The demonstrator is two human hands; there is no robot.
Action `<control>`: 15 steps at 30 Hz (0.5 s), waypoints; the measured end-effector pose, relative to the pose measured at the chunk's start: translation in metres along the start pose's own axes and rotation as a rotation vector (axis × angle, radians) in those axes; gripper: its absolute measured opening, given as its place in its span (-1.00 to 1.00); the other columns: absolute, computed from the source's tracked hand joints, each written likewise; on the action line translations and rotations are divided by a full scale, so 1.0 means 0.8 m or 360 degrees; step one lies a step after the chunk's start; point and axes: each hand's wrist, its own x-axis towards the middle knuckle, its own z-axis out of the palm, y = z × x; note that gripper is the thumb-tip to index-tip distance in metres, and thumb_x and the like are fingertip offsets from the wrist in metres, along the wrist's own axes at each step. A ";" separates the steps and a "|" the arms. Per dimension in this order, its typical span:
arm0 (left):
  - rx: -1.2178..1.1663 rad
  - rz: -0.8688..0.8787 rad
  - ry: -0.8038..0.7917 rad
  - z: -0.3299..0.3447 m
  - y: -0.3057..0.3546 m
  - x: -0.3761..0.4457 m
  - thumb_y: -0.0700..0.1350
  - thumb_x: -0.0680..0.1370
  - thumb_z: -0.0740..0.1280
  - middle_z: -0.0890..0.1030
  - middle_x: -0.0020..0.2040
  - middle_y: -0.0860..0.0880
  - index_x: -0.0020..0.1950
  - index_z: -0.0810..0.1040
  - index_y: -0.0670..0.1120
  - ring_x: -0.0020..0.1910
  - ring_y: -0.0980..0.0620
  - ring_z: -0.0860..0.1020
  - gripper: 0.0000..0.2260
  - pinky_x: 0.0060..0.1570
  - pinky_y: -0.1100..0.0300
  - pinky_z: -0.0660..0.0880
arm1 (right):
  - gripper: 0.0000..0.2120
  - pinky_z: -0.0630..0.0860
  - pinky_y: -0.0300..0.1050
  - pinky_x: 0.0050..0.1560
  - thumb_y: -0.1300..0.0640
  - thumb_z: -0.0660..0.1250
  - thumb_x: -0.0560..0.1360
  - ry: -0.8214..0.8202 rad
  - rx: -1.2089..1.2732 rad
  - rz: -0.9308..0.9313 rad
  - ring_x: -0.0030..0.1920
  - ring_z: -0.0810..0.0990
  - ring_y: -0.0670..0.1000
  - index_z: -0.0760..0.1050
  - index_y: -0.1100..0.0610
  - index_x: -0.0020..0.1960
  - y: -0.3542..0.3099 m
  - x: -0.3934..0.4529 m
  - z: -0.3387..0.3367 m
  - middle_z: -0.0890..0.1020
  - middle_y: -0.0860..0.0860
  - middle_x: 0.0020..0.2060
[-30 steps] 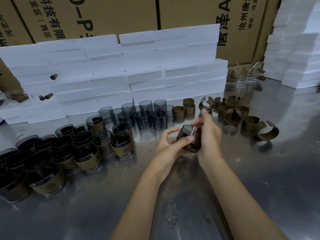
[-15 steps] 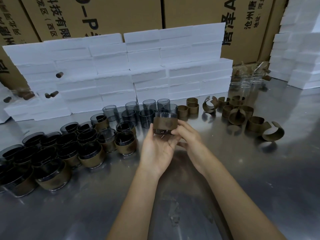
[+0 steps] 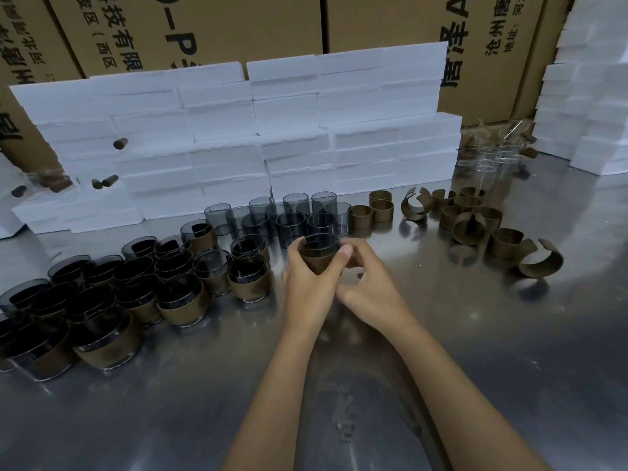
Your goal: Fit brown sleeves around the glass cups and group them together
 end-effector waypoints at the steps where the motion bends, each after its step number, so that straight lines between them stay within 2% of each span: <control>1: 0.0086 0.0000 0.0049 -0.001 -0.002 0.002 0.22 0.43 0.52 0.54 0.34 -0.03 0.50 0.33 0.05 0.35 -0.02 0.51 -0.28 0.39 -0.05 0.45 | -0.50 0.48 -0.27 0.10 0.09 0.49 0.35 -0.0017 -0.0077 -0.0011 0.23 0.55 -0.07 0.45 -0.12 0.25 0.003 0.000 0.001 0.63 -0.08 0.14; 3: 0.0191 0.0025 0.0115 -0.006 -0.007 0.005 0.05 0.49 0.53 0.52 0.38 -0.03 0.50 0.32 0.05 0.38 -0.04 0.47 -0.35 0.40 -0.03 0.43 | -0.42 0.54 0.01 0.20 0.02 0.41 0.27 -0.0078 -0.0229 -0.0008 0.25 0.53 0.01 0.44 -0.09 0.29 0.006 -0.001 0.003 0.60 -0.08 0.13; 6: 0.0402 0.0162 0.0163 -0.009 -0.011 0.002 -0.05 0.50 0.52 0.46 0.43 0.00 0.50 0.34 0.03 0.45 -0.01 0.37 -0.39 0.39 0.06 0.36 | -0.51 0.53 0.16 0.27 0.10 0.43 0.32 -0.0200 -0.0213 0.0022 0.25 0.55 0.08 0.44 -0.08 0.22 0.012 0.001 0.005 0.61 0.01 0.17; 9: 0.0755 0.0425 0.0262 -0.013 -0.011 -0.003 -0.11 0.53 0.48 0.47 0.41 0.00 0.47 0.41 -0.02 0.48 -0.01 0.34 -0.46 0.53 0.00 0.23 | -0.65 0.52 0.10 0.31 0.15 0.42 0.39 -0.0226 -0.0314 0.0016 0.26 0.54 0.03 0.49 -0.14 0.11 0.021 0.005 0.006 0.61 0.00 0.15; 11: 0.1018 0.0621 0.0341 -0.019 -0.011 -0.004 -0.14 0.54 0.45 0.55 0.31 0.00 0.36 0.52 -0.07 0.45 -0.01 0.40 -0.61 0.62 0.03 -0.03 | -0.73 0.53 0.07 0.30 0.14 0.44 0.45 -0.0202 -0.0331 0.0025 0.23 0.57 -0.02 0.54 -0.13 0.09 0.025 0.008 0.007 0.63 -0.01 0.14; 13: 0.1176 0.0710 0.0415 -0.025 -0.011 -0.004 -0.14 0.54 0.44 0.61 0.18 0.02 0.22 0.61 -0.08 0.37 0.00 0.49 -0.75 0.62 0.08 -0.28 | -0.77 0.54 0.02 0.31 0.15 0.44 0.47 -0.0158 -0.0256 0.0054 0.20 0.60 -0.05 0.57 -0.09 0.08 0.028 0.010 0.006 0.64 0.00 0.14; 15: 0.1241 0.0738 0.0495 -0.030 -0.010 -0.002 -0.10 0.55 0.43 0.63 0.09 0.03 0.12 0.64 -0.06 0.28 0.02 0.54 -0.84 0.57 0.11 -0.39 | -0.81 0.54 -0.01 0.29 0.18 0.43 0.47 -0.0103 -0.0217 0.0065 0.15 0.62 -0.06 0.59 -0.05 0.03 0.028 0.011 0.005 0.66 -0.01 0.10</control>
